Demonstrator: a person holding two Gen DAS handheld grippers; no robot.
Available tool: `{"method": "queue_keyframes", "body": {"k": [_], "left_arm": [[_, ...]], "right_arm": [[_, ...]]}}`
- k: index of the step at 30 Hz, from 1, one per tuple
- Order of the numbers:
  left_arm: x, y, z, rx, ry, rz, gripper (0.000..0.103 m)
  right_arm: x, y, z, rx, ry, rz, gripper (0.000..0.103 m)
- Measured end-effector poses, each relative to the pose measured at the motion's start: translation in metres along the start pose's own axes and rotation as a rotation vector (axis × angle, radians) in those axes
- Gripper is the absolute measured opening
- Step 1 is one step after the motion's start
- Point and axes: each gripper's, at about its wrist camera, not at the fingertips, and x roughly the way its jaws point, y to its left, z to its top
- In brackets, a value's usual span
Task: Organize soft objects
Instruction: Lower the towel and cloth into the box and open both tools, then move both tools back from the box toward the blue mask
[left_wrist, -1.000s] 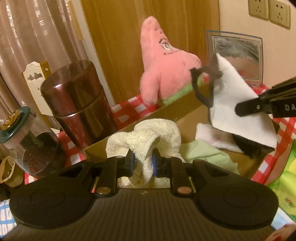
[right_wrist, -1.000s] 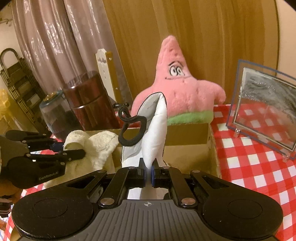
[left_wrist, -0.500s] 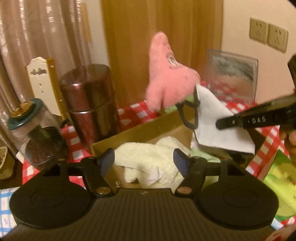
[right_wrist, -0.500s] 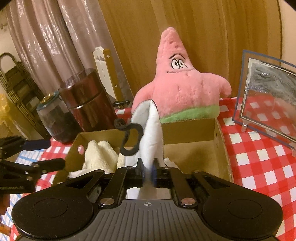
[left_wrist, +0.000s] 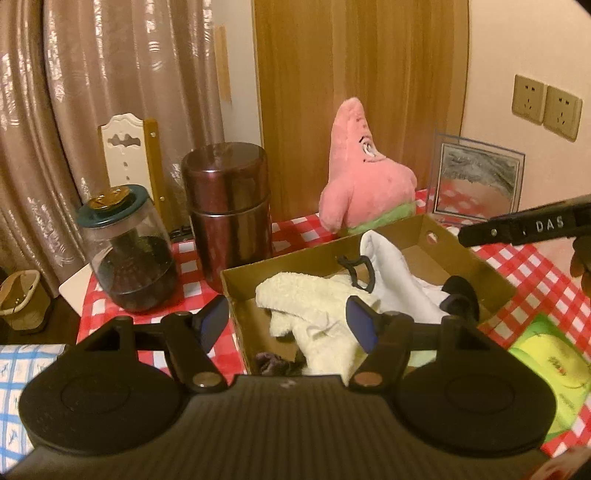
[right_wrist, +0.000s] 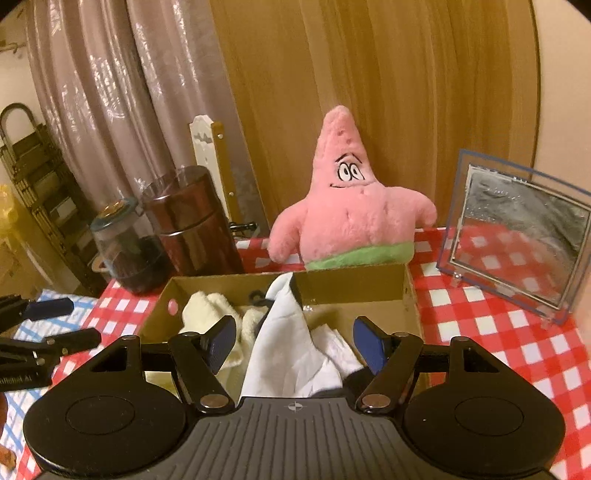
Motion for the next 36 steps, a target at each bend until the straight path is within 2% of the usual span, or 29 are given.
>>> {"method": "queue_keyframes", "body": {"k": [5,11,15,19,24,29,36], "left_arm": [[-0.037,-0.004,-0.003,-0.016,-0.028,0.025,0.068],[-0.086,-0.015,-0.015,-0.021,-0.063,0.056,0.073],[-0.118,-0.027,-0.029,-0.014,-0.078,0.074,0.084],[-0.15,-0.04,-0.045,-0.023,-0.091,0.089,0.089],[-0.185,-0.053,-0.069,-0.091,-0.11,0.116,0.092],[-0.21,-0.074,-0.093,-0.088,-0.116,0.161,0.093],[-0.227,-0.103,-0.127,-0.104,-0.074,0.149,0.094]], "right_arm": [[-0.035,0.008,-0.009,-0.024,-0.014,-0.001,0.07],[-0.08,0.015,-0.023,-0.026,-0.028,0.0,0.07],[-0.111,0.022,-0.04,-0.027,-0.035,-0.003,0.07],[-0.144,0.032,-0.059,-0.048,-0.055,-0.005,0.07],[-0.179,0.042,-0.086,-0.054,-0.078,0.002,0.07],[-0.207,0.05,-0.117,-0.057,-0.092,-0.005,0.07],[-0.228,0.058,-0.164,-0.045,-0.068,-0.037,0.07]]}}
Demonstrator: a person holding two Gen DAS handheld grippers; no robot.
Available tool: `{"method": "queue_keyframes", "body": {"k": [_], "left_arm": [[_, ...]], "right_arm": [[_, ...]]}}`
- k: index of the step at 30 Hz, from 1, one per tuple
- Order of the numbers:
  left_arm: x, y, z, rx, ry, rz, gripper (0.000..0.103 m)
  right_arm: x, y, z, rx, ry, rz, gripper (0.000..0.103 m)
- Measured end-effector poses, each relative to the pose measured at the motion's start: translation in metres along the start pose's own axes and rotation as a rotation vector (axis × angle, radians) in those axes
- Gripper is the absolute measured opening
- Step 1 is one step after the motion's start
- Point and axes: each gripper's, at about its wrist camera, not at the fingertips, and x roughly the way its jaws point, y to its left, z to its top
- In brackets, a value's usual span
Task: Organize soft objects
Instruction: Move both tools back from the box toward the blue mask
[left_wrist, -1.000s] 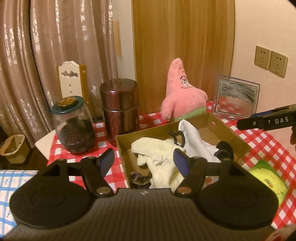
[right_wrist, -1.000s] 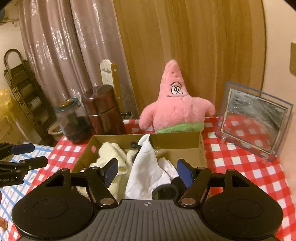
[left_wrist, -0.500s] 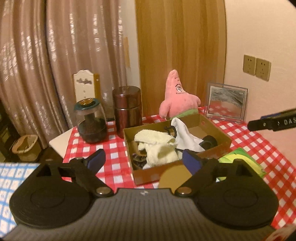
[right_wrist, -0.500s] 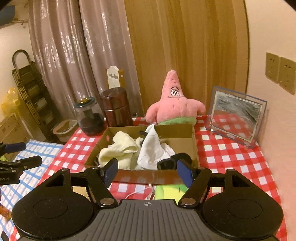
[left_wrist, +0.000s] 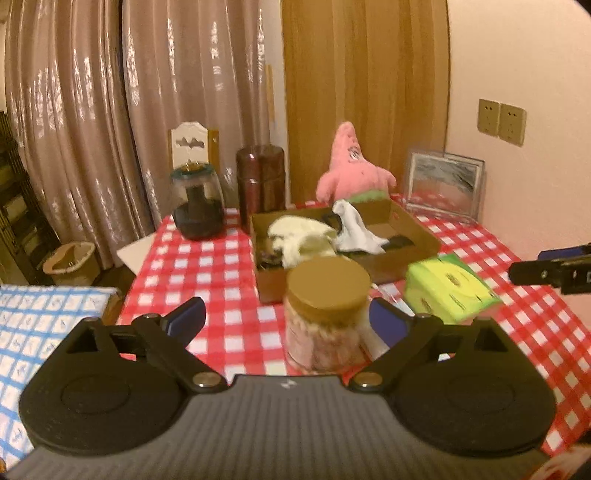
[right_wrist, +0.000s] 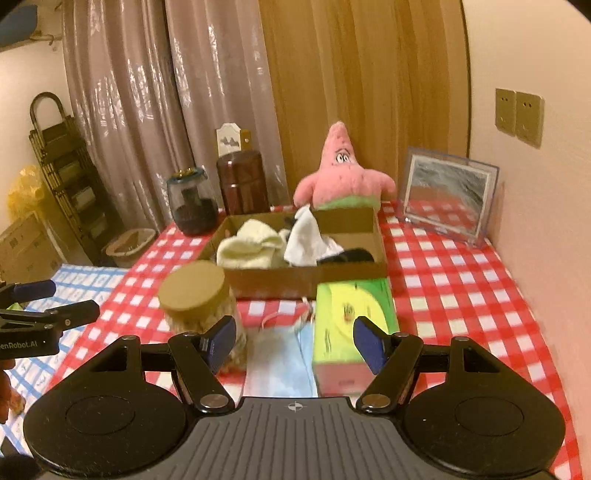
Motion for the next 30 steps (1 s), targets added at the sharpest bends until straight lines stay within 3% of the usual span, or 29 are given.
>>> {"method": "queue_keyframes", "body": {"k": [7,18,30], "left_arm": [[-0.001,-0.015,-0.029,-0.024,0.028,-0.04,0.094],[0.009,-0.022,-0.044,-0.044,0.063,-0.048,0.094],[0.045,-0.01,-0.058,-0.044,0.102,-0.018,0.094]], "right_arm": [[-0.011,-0.002,-0.026,0.038,0.019,-0.017,0.07],[-0.005,-0.005,-0.041,0.061,0.055,-0.021,0.07],[0.037,0.016,-0.062,-0.048,0.101,0.016,0.07]]}}
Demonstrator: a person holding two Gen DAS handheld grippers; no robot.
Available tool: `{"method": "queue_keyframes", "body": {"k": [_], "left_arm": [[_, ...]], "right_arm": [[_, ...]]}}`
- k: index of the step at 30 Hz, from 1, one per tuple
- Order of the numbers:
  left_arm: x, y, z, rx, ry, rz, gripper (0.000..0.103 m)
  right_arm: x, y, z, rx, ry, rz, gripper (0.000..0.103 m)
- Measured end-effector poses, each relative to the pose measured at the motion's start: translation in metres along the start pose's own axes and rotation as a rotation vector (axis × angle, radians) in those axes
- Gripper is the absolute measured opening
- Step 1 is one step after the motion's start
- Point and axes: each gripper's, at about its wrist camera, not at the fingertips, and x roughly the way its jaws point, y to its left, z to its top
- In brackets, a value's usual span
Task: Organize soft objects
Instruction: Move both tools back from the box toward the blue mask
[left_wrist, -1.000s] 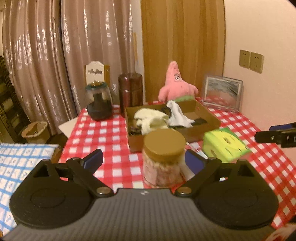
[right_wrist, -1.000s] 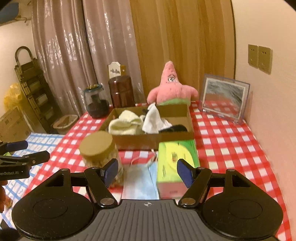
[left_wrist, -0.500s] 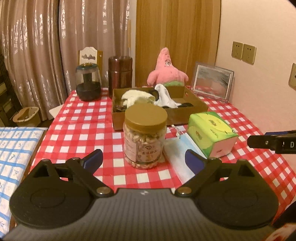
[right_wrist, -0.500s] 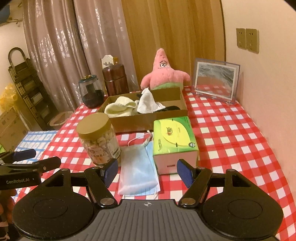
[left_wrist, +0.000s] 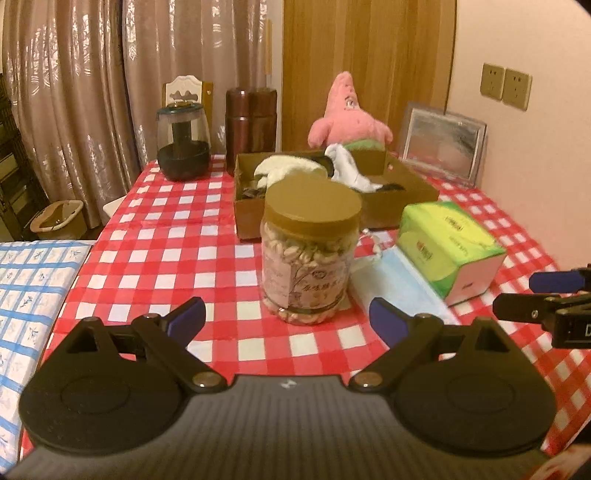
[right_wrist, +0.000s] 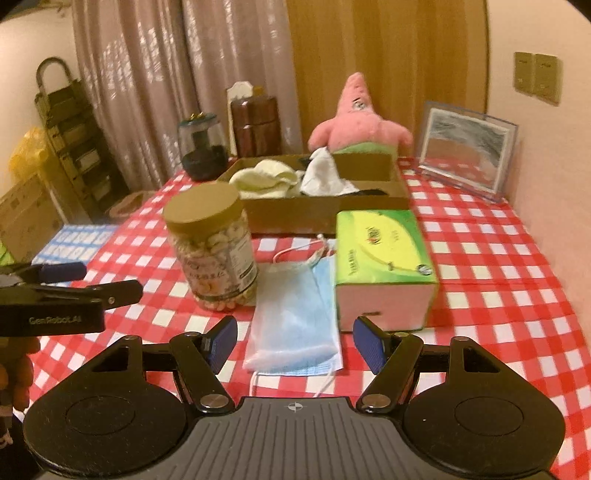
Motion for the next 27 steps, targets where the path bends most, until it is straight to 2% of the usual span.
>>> {"method": "queue_keyframes", "body": {"k": [7,15,27], "left_arm": [[0.03,0.014,-0.007,-0.013,0.041,-0.007,0.094],[0.056,0.02,-0.013,0.022,0.066,0.015,0.094],[0.086,0.022,-0.015,0.026,0.128,-0.005,0.094]], "right_arm": [[0.041,0.007,-0.01,-0.054,0.031,0.01,0.07],[0.078,0.012,-0.015,-0.123,0.064,0.019,0.07],[0.121,0.013,-0.012,-0.136,0.1,0.033,0.069]]}}
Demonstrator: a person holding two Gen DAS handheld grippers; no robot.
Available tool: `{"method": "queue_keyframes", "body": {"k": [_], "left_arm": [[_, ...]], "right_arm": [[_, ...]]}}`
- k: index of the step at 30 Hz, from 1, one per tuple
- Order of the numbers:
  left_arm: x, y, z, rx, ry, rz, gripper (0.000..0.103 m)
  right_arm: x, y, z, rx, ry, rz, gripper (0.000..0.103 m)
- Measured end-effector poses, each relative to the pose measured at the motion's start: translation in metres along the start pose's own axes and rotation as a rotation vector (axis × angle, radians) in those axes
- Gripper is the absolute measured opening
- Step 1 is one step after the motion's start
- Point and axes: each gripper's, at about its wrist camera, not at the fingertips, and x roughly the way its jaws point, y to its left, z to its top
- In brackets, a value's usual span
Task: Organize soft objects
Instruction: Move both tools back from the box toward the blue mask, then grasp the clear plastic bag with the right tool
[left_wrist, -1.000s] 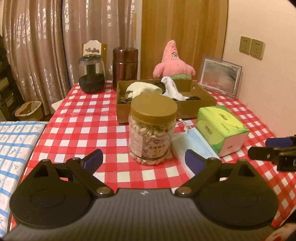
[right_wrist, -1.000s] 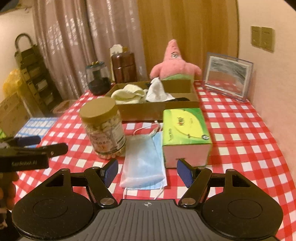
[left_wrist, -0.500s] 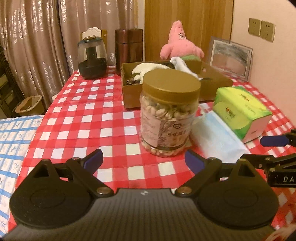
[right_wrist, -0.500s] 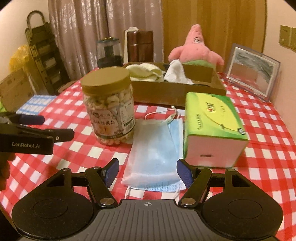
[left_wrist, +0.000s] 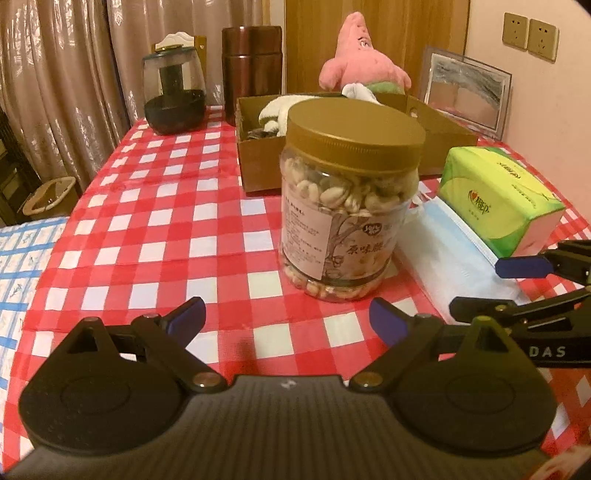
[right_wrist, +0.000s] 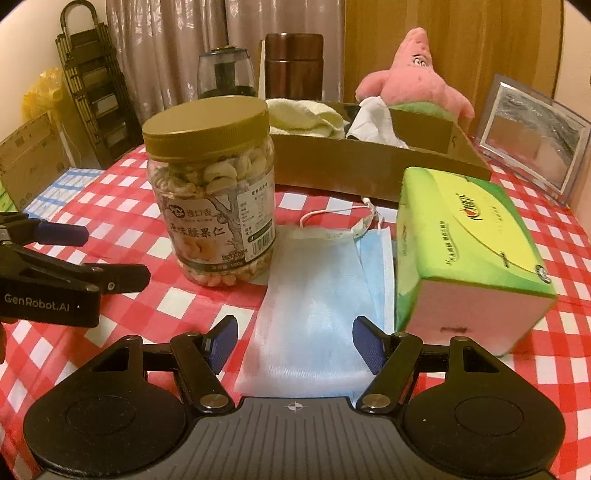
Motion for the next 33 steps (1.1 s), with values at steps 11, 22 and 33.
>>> {"method": "queue_keyframes", "body": {"k": [11,22,33], "left_arm": [[0.01,-0.003,0.0,-0.011,0.034,-0.016,0.094],[0.011,-0.005,0.0,-0.012,0.038,-0.016,0.094],[0.009,-0.009,-0.003,-0.003,0.041,-0.039,0.094]], "right_arm": [[0.015,-0.002,0.0,-0.006,0.028,-0.031,0.058],[0.018,0.001,0.001,-0.028,0.034,-0.024,0.013],[-0.015,0.006,0.005,-0.041,-0.035,-0.021,0.0]]}}
